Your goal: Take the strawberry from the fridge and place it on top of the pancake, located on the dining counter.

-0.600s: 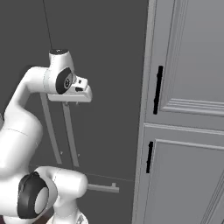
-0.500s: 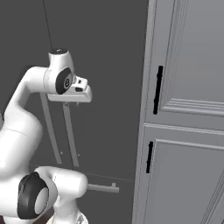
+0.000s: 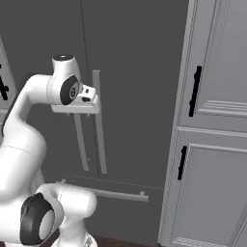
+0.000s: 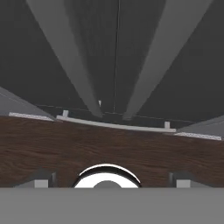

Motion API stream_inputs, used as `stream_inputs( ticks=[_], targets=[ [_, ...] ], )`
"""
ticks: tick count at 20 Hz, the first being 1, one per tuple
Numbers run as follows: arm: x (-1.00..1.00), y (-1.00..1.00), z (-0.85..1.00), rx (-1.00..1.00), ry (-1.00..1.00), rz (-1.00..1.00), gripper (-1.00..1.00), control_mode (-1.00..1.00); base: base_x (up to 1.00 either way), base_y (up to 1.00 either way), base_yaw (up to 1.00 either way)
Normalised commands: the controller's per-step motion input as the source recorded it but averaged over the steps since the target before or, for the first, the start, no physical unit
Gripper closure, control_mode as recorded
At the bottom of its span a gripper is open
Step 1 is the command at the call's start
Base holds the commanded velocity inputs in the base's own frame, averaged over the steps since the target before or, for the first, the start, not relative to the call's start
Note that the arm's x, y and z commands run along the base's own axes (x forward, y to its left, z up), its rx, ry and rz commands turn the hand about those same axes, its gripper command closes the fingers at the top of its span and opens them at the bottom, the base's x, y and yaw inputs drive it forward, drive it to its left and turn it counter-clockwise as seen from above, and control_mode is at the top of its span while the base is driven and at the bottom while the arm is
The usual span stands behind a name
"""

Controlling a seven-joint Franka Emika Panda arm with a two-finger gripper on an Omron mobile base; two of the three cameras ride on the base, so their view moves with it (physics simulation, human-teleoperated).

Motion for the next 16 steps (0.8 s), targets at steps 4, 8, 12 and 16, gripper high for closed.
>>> stream_inputs(
  ticks=[4, 8, 12, 16],
  targets=[
    [0.0, 0.0, 0.0, 0.0, 0.0, 0.0, -1.0, 1.0, -0.81, 0.04, -0.03],
    [0.0, 0.0, 0.0, 0.0, 0.0, 0.0, -1.0, 1.0, -0.52, 0.05, -0.04],
    [0.0, 0.0, 0.0, 0.0, 0.0, 0.0, -1.0, 1.0, -0.14, 0.04, 0.0],
    [0.33, -0.05, -0.03, 0.0, -0.08, -0.02, -1.0, -1.0, 0.01, 0.0, -0.01]
  ],
)
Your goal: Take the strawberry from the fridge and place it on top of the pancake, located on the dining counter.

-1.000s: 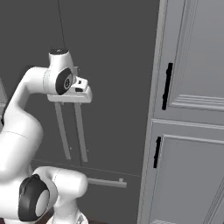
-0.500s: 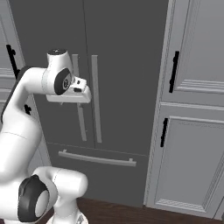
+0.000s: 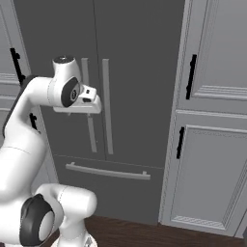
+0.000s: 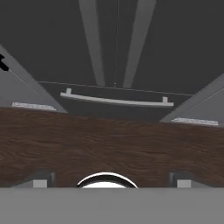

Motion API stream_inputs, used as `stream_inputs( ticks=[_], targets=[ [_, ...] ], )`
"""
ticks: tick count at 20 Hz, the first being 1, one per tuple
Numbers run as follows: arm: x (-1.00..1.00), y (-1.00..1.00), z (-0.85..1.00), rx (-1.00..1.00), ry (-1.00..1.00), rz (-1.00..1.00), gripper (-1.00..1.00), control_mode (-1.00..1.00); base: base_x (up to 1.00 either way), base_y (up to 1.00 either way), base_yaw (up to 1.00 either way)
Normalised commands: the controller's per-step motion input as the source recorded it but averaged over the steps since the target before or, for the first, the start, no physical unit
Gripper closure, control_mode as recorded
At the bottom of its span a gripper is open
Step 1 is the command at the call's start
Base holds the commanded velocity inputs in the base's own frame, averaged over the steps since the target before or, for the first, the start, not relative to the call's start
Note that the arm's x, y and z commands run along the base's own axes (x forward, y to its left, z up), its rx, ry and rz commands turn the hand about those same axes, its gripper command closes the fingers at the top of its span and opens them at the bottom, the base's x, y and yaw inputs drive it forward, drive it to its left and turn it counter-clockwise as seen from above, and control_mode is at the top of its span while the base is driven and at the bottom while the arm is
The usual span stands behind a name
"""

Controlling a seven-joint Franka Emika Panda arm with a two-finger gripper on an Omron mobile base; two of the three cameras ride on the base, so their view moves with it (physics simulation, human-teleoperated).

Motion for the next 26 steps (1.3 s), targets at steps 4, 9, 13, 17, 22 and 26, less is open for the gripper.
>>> stream_inputs(
  ticks=[4, 9, 13, 17, 22, 26],
  targets=[
    [0.52, -0.23, 0.0, 0.0, -0.37, -0.05, -1.0, -1.0, 0.0, 0.0, 0.0],
    [0.8, -0.01, -0.01, 0.0, -0.25, -0.14, -1.0, -1.0, 0.0, 0.0, 0.0],
    [0.76, 0.0, -0.15, 0.06, -0.05, -0.03, -1.0, -1.0, 0.0, 0.0, 0.0],
    [0.65, -0.25, -0.09, 0.2, 0.0, 0.01, -1.0, -1.0, 0.0, 0.0, 0.0],
    [0.35, -0.09, -0.14, 0.02, -0.05, 0.01, -1.0, -1.0, 0.0, 0.0, 0.0],
    [0.36, 0.0, -0.12, -0.18, -0.1, 0.0, -1.0, -1.0, 0.0, 0.0, 0.0]
  ],
)
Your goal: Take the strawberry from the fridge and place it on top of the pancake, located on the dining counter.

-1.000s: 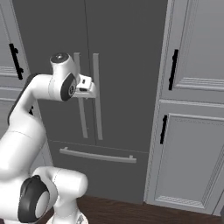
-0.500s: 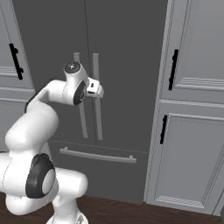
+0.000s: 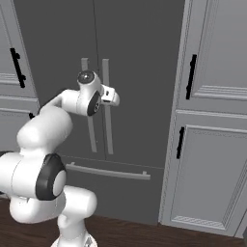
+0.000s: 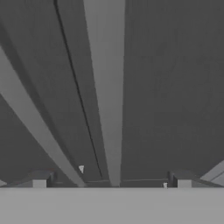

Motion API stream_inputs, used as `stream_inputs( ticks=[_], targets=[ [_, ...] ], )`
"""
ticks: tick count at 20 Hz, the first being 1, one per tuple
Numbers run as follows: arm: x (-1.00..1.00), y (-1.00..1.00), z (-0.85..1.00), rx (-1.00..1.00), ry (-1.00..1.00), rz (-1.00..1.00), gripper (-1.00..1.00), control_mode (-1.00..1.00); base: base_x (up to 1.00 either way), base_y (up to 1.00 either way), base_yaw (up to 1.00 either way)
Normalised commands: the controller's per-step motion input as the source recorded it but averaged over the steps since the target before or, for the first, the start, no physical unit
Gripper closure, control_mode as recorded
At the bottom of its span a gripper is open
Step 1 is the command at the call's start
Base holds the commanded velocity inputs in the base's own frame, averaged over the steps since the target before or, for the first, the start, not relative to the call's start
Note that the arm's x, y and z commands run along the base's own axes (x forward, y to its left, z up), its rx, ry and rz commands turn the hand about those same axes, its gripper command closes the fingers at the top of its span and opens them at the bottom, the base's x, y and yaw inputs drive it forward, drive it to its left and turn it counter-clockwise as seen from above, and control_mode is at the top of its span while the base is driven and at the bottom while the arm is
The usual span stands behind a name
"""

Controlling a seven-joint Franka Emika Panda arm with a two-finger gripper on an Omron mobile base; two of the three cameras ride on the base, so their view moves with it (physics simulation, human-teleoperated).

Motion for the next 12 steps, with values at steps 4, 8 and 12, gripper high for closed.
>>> stream_inputs(
  ticks=[4, 8, 12],
  targets=[
    [0.41, 0.02, -0.13, -0.18, -0.04, 0.0, -1.0, -1.0, 0.0, 0.0, 0.0],
    [0.45, 0.0, -0.08, -0.01, 0.02, 0.0, -1.0, -1.0, 0.0, 0.0, 0.0],
    [0.45, 0.0, -0.1, 0.0, 0.0, 0.0, -1.0, -1.0, 0.0, 0.0, 0.0]
  ],
)
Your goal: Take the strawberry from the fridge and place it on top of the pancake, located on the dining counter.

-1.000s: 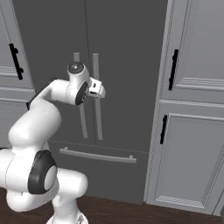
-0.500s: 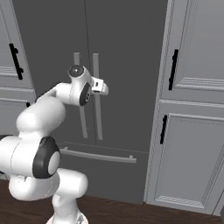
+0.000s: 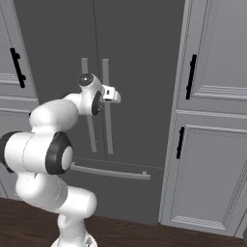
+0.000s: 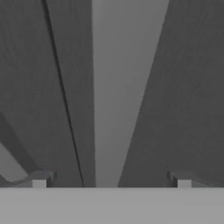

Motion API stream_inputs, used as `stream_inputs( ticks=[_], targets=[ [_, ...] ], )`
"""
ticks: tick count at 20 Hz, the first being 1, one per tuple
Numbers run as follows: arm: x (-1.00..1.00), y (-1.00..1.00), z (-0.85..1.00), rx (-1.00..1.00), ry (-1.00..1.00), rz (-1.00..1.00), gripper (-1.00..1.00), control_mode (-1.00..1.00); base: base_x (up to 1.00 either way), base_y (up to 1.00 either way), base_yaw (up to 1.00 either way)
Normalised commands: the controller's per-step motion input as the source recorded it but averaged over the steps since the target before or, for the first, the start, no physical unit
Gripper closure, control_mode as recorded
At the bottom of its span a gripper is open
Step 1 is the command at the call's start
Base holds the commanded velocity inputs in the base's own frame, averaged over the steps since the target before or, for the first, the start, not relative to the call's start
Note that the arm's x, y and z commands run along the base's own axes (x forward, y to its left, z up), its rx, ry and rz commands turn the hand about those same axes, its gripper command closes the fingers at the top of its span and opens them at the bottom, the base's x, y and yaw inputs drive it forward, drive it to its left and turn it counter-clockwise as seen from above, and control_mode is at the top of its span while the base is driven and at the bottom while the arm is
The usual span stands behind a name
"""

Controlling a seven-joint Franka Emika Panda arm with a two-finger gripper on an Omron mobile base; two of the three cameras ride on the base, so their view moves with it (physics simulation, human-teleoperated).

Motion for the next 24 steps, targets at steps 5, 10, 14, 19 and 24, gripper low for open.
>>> stream_inputs(
  ticks=[5, 10, 14, 19, 24],
  targets=[
    [0.31, 0.0, -0.11, 0.02, 0.0, 0.0, -1.0, -1.0, 0.0, 0.0, 0.0],
    [0.3, -0.03, -0.13, 0.05, -0.05, 0.0, -1.0, -1.0, 0.0, 0.0, 0.0],
    [0.45, -0.04, -0.15, 0.05, -0.06, 0.0, -1.0, -1.0, 0.0, 0.0, 0.0],
    [0.61, -0.06, -0.17, 0.04, -0.01, 0.0, -1.0, -1.0, 0.0, 0.0, 0.0],
    [0.91, 0.0, -0.32, 0.01, 0.02, 0.02, 1.0, -1.0, 0.0, 0.0, 0.0]
  ],
)
